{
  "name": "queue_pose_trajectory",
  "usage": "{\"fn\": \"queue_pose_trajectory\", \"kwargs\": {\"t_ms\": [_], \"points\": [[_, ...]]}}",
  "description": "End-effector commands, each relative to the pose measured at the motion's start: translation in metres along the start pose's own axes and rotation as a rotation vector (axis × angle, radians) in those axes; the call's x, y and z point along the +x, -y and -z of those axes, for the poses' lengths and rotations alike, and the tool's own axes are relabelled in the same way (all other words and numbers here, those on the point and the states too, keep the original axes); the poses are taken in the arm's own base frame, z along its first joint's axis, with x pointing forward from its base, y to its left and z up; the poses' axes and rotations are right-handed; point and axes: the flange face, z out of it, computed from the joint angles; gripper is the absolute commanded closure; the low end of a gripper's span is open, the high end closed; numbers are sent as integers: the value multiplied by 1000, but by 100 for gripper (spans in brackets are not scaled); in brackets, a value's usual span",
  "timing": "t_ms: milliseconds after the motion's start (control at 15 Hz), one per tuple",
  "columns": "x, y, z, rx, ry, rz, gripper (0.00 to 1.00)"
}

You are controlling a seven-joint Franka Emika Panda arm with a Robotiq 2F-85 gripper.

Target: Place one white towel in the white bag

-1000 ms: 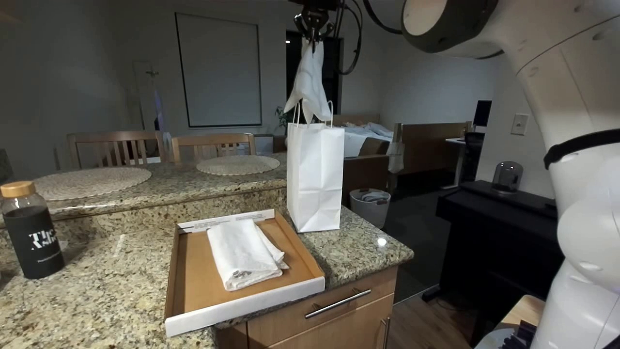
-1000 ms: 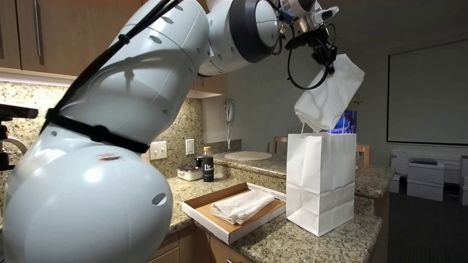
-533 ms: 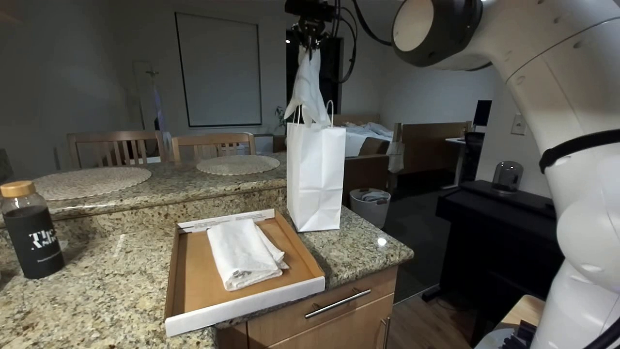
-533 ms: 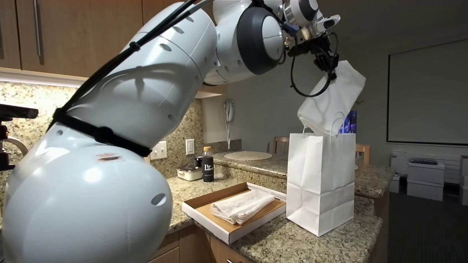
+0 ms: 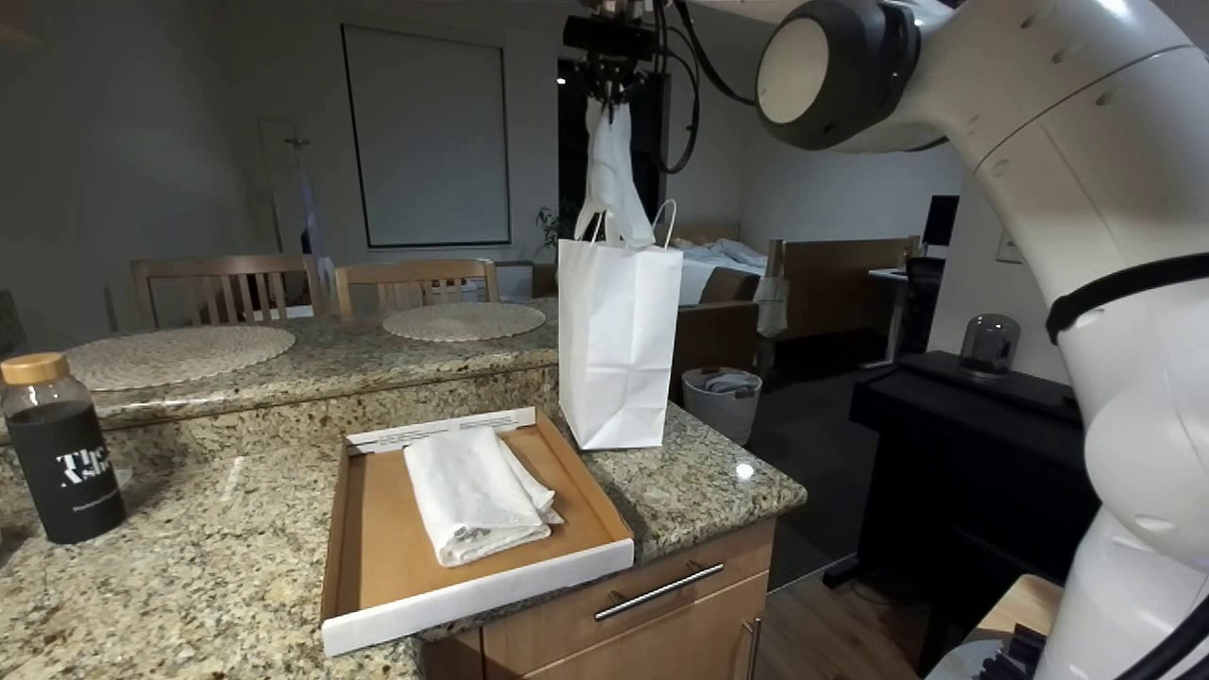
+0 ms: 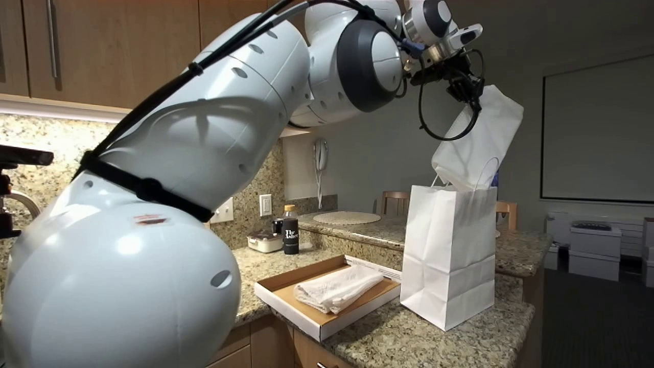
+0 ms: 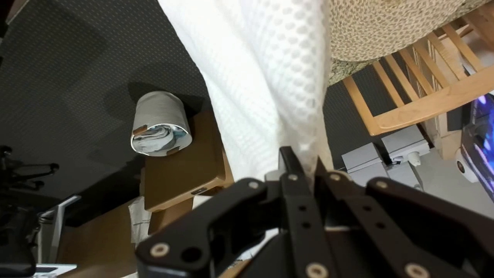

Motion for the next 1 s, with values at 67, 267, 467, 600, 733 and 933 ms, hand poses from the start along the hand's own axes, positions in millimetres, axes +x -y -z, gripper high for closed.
{"fn": "queue_pose_trajectory", "kwargs": {"t_ms": [67, 267, 467, 600, 733, 933], "points": [[5, -11, 11, 20, 46, 117, 93], [10, -18, 33, 95, 89, 173, 93], [17, -29, 53, 166, 121, 187, 93], [20, -35, 61, 186, 140, 189, 93], [22, -45, 69, 205, 169, 175, 93], [28, -55, 77, 235, 192, 132, 93]]}}
